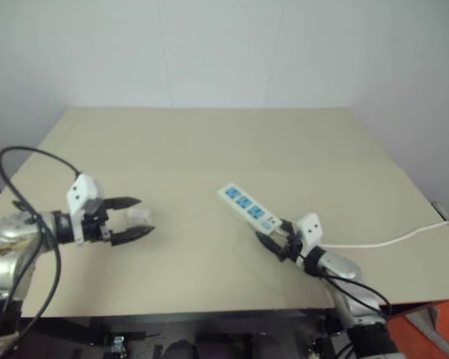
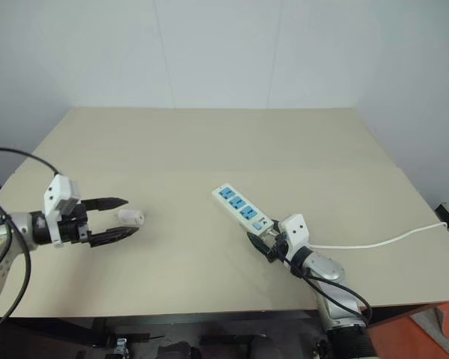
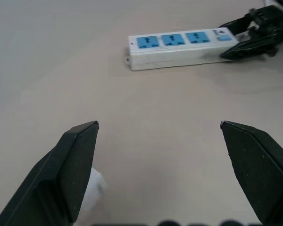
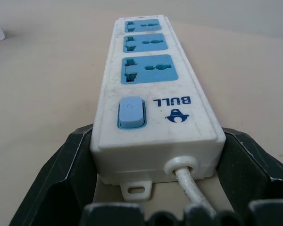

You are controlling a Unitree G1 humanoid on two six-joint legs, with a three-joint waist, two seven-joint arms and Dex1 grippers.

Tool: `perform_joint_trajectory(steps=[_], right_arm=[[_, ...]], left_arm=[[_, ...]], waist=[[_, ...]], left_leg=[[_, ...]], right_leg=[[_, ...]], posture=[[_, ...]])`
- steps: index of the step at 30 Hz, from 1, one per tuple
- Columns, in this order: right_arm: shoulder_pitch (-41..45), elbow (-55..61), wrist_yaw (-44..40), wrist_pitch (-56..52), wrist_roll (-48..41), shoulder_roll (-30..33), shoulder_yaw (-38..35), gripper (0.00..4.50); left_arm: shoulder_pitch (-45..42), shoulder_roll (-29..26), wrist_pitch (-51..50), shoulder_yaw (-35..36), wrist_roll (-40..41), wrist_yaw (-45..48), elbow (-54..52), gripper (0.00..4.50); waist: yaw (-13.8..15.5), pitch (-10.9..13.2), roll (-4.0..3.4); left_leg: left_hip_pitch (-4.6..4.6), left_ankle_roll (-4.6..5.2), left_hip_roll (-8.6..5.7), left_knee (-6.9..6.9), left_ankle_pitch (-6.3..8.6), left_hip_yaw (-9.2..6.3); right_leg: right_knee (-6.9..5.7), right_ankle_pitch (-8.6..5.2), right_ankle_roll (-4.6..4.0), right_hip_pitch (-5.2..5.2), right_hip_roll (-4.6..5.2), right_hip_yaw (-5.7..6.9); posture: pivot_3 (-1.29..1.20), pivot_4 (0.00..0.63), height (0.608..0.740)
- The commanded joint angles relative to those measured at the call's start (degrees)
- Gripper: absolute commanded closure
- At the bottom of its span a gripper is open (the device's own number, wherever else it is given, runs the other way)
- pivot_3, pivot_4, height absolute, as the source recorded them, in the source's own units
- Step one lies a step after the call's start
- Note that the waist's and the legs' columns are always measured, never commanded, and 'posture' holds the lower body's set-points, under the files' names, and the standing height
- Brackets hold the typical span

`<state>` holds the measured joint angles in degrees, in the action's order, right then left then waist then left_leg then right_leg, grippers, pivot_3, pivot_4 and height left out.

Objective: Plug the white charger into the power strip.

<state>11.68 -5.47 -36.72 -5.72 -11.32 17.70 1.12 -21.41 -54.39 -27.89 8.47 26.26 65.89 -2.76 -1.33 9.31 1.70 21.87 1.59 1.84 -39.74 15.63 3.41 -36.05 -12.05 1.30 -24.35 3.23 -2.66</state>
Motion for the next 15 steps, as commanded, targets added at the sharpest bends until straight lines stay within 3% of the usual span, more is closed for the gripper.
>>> perform_joint_trajectory(steps=[1,7,15], right_arm=[[1.5,-1.5,-0.9,0.5,0.7,0.6,0.9,1.07],[3.3,-3.6,-2.5,-0.1,0.7,1.4,1.7,1.07],[3.4,-3.8,-2.9,-0.4,0.6,1.2,2.0,1.07]], left_arm=[[-11.5,-6.2,3.0,-10.1,-9.8,7.6,5.6,0.0],[-34.8,-4.0,14.5,-29.4,-28.1,22.0,26.5,0.0],[-49.1,7.2,26.9,-38.5,-40.7,25.2,49.7,0.0]], waist=[[-0.2,0.0,0.02],[-0.6,0.0,0.03],[-1.0,0.0,0.07]], left_leg=[[0.0,-0.01,0.0,0.0,0.0,0.01],[0.07,-0.01,-0.08,0.01,-0.01,0.07],[0.24,0.01,-0.04,-0.06,-0.01,0.02]], right_leg=[[0.01,0.0,0.0,0.0,-0.03,0.0],[0.06,-0.01,0.0,-0.01,-0.11,-0.06],[0.05,-0.02,0.01,-0.11,-0.13,-0.06]], posture=[[0.0,0.15,0.74],[0.0,0.15,0.74],[0.0,0.15,0.74]])
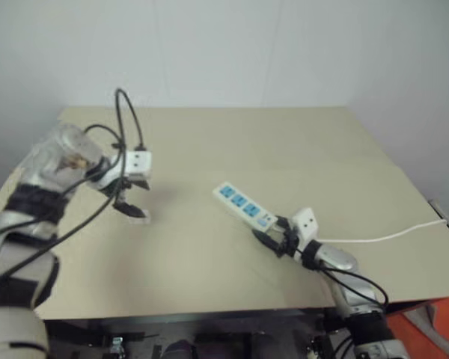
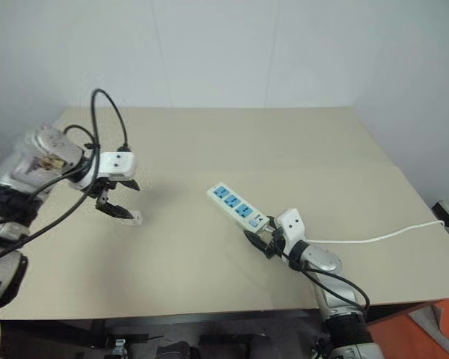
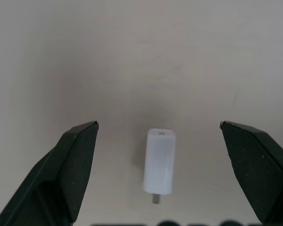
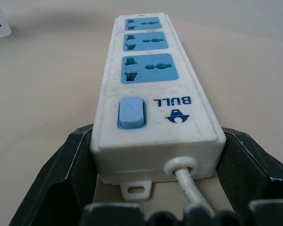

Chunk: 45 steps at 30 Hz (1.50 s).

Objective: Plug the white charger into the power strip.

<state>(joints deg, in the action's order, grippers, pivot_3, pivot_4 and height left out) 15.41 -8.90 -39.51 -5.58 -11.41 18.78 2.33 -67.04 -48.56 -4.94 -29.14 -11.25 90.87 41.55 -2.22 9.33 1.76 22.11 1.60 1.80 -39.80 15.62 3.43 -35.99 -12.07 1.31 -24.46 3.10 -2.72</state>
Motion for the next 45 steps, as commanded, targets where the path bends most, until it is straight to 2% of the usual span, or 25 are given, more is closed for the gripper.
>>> perform_joint_trajectory(steps=[1,8,12,28,32,40,45], right_arm=[[-0.4,-0.3,-0.1,-0.8,0.4,0.1,0.7,1.07],[-1.1,0.6,-0.1,-1.2,0.3,0.5,0.5,1.07],[-1.2,0.7,0.3,-1.2,0.5,0.4,0.5,1.07],[-0.9,0.8,0.9,-1.6,1.0,0.5,1.1,1.07],[-0.9,0.8,1.1,-1.8,1.0,0.4,1.1,1.07],[-0.7,0.6,1.2,-1.8,0.9,0.4,1.0,1.07],[-0.5,0.4,0.8,-1.8,0.8,0.6,1.0,1.07]], left_arm=[[-4.5,2.8,4.9,-1.4,-4.2,0.5,7.8,0.0],[-9.0,7.3,11.7,-6.2,-6.7,1.6,18.8,0.0],[-9.3,8.9,14.9,-6.4,-11.1,1.2,21.6,0.0],[-7.6,13.2,20.7,-6.8,-19.5,-4.3,26.2,0.0],[-7.8,13.6,21.3,-6.8,-20.8,-4.7,27.5,0.9],[-7.2,14.2,22.0,-6.6,-22.7,-6.5,28.7,3.49],[-7.8,14.0,21.5,-3.2,-19.7,-7.1,27.6,3.48]], waist=[[-0.1,0.0,0.01],[-0.1,0.0,0.04],[0.0,0.0,0.05],[-0.1,0.0,0.07],[-0.1,0.0,0.08],[-0.1,0.0,0.08],[-0.1,0.0,0.08]], left_leg=[[0.04,0.0,0.0,0.0,0.0,-0.01],[0.13,0.01,-0.02,-0.02,0.0,-0.06],[0.17,0.01,-0.04,-0.05,0.0,-0.1],[0.19,0.01,-0.03,-0.07,0.0,-0.16],[0.18,0.01,-0.04,-0.08,0.0,-0.16],[0.18,0.01,-0.04,-0.08,0.0,-0.18],[0.17,0.01,-0.04,-0.08,0.0,-0.19]], right_leg=[[0.0,0.0,0.0,-0.03,0.0,0.0],[-0.02,0.01,0.02,-0.09,0.02,0.01],[-0.01,0.02,0.04,-0.09,0.04,0.03],[-0.03,0.03,0.06,-0.09,0.04,0.04],[-0.05,0.03,0.06,-0.08,0.05,0.04],[-0.05,0.03,0.06,-0.08,0.05,0.04],[-0.08,0.03,0.06,-0.08,0.05,0.05]], posture=[[0.0,0.15,0.74],[0.0,0.15,0.74],[0.0,0.15,0.74],[0.0,0.15,0.74],[0.0,0.15,0.74],[0.0,0.15,0.74],[0.0,0.15,0.74]])
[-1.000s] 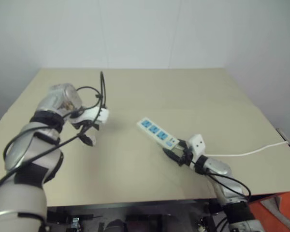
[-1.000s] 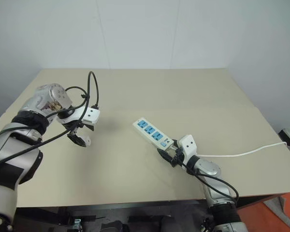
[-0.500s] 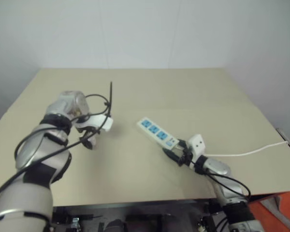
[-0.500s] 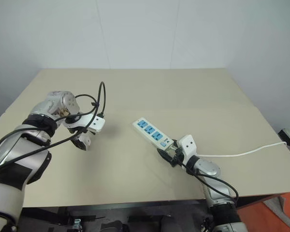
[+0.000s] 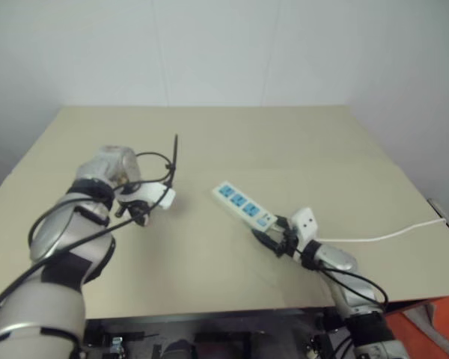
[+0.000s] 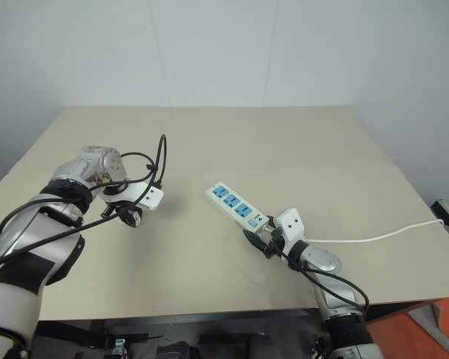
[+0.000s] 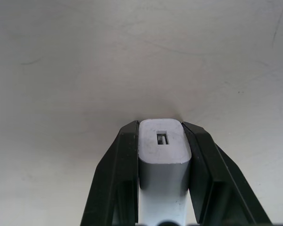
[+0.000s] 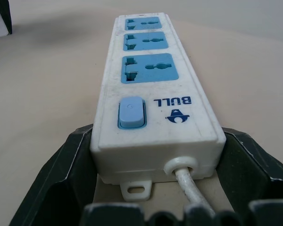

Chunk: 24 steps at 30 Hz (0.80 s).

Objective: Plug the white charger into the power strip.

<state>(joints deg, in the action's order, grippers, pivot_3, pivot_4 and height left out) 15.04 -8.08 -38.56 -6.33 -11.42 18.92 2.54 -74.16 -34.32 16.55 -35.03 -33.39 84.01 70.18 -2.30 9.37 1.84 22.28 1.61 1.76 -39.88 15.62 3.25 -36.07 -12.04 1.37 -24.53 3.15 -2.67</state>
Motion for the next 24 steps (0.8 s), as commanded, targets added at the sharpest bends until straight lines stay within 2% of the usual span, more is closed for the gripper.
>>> perform_joint_trajectory(steps=[1,4,6,8,12,16,21,24], right_arm=[[0.1,-0.6,-0.5,-1.0,0.8,0.7,0.8,1.07],[0.8,-1.3,-2.3,-0.7,0.3,1.6,0.7,1.07],[1.8,-1.9,-5.3,-0.3,-0.6,2.7,0.7,1.07],[3.0,-2.8,-8.2,-0.2,-1.8,3.4,0.6,1.07],[9.2,-8.2,-18.1,2.8,-3.2,5.0,1.9,1.07],[16.2,-15.1,-30.2,8.2,-2.8,5.3,5.4,1.07],[23.4,-23.8,-39.9,13.6,-1.4,3.0,8.6,1.07],[25.5,-26.4,-45.6,15.2,-0.9,2.5,10.4,1.07]], left_arm=[[-1.5,-0.4,-0.5,4.9,4.6,0.9,-1.9,3.48],[-3.6,-0.1,-5.8,13.0,14.4,6.5,-5.0,3.48],[-3.3,-0.9,-12.3,17.0,26.6,8.3,-10.6,3.48],[-1.7,-2.4,-19.3,19.3,36.9,8.5,-17.1,3.48],[4.8,-5.0,-32.6,29.4,53.4,8.5,-26.8,3.48],[14.5,-3.3,-38.6,38.5,60.5,5.0,-34.7,3.48],[26.4,-2.1,-51.4,43.0,70.3,4.1,-47.8,3.48],[31.6,-1.7,-53.0,43.3,72.1,3.2,-53.4,3.48]], waist=[[0.0,0.0,0.0],[0.0,0.0,0.03],[0.0,0.0,0.04],[-0.1,0.1,0.08],[-1.0,0.1,0.05],[-1.7,0.1,0.04],[-1.5,0.1,0.05],[-1.1,0.1,0.04]], left_leg=[[0.0,0.0,0.0,0.0,0.0,0.0],[0.05,0.0,0.01,-0.01,0.0,-0.02],[0.08,0.0,0.0,-0.04,0.0,-0.04],[0.09,0.0,0.01,-0.04,0.0,-0.1],[0.06,0.03,0.01,-0.01,0.02,-0.35],[-0.05,0.02,0.05,-0.02,0.01,-0.36],[0.11,-0.02,0.05,-0.09,-0.01,-0.44],[0.41,-0.05,0.03,-0.13,-0.03,-0.47]], right_leg=[[0.01,0.0,0.0,0.0,0.0,0.0],[0.03,0.01,0.0,-0.02,0.01,0.03],[0.03,0.01,0.01,-0.02,0.02,0.06],[0.01,0.01,0.01,-0.03,0.04,0.06],[-0.08,0.02,0.02,-0.13,0.04,-0.07],[-0.22,0.03,0.01,-0.13,0.01,-0.09],[-0.68,0.05,-0.03,-0.31,0.02,-0.02],[-0.74,0.06,-0.03,-0.59,0.06,0.02]], posture=[[0.0,0.15,0.74],[0.0,0.15,0.74],[0.0,0.15,0.74],[0.0,0.15,0.74],[0.0,0.15,0.74],[0.0,0.15,0.74],[0.0,0.15,0.74],[0.0,0.15,0.74]])
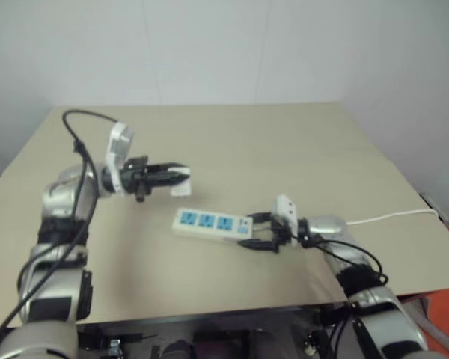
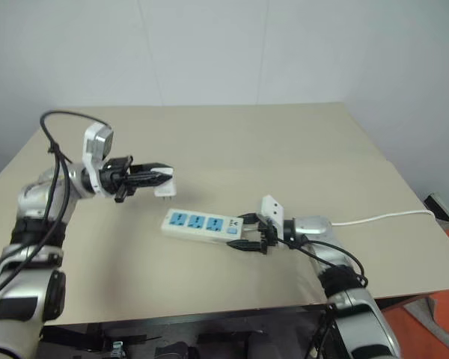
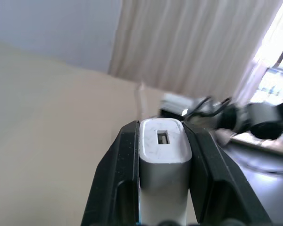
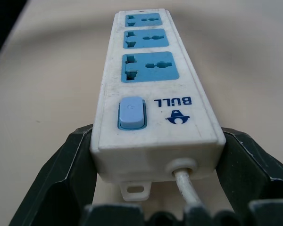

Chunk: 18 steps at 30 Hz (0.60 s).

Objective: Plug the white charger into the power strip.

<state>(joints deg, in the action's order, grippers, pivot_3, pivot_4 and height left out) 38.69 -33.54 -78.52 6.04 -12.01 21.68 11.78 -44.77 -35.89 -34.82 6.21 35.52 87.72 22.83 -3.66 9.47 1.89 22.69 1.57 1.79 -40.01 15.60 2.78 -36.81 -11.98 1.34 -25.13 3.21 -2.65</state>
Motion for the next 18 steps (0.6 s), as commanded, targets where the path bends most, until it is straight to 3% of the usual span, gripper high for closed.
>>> perform_joint_trajectory(steps=[1,9,18], right_arm=[[2.4,-1.6,-6.6,3.1,-0.2,-0.5,1.5,1.07],[4.5,-9.0,-5.9,6.2,3.5,-2.7,2.2,1.07],[5.7,-14.6,-4.7,7.2,4.6,-3.4,1.2,1.07]], left_arm=[[3.4,0.0,-2.1,2.0,3.8,-0.5,-6.9,3.48],[9.2,3.0,7.6,-4.5,-1.7,1.8,-7.9,3.48],[8.6,7.3,14.4,-8.5,-6.0,1.5,-5.1,3.48]], waist=[[0.4,0.0,0.0],[1.1,0.0,-0.01],[1.1,0.0,-0.01]], left_leg=[[0.02,-0.01,0.01,0.0,0.0,-0.01],[-0.13,-0.08,-0.09,-0.08,-0.04,0.08],[-0.34,-0.11,-0.08,-0.07,-0.06,0.38]], right_leg=[[-0.02,0.0,0.0,-0.01,0.04,0.01],[0.03,0.01,-0.03,0.06,0.05,0.01],[0.05,0.02,-0.06,0.18,0.04,-0.07]], posture=[[0.0,0.15,0.74],[0.0,0.15,0.74],[0.0,0.15,0.74]])
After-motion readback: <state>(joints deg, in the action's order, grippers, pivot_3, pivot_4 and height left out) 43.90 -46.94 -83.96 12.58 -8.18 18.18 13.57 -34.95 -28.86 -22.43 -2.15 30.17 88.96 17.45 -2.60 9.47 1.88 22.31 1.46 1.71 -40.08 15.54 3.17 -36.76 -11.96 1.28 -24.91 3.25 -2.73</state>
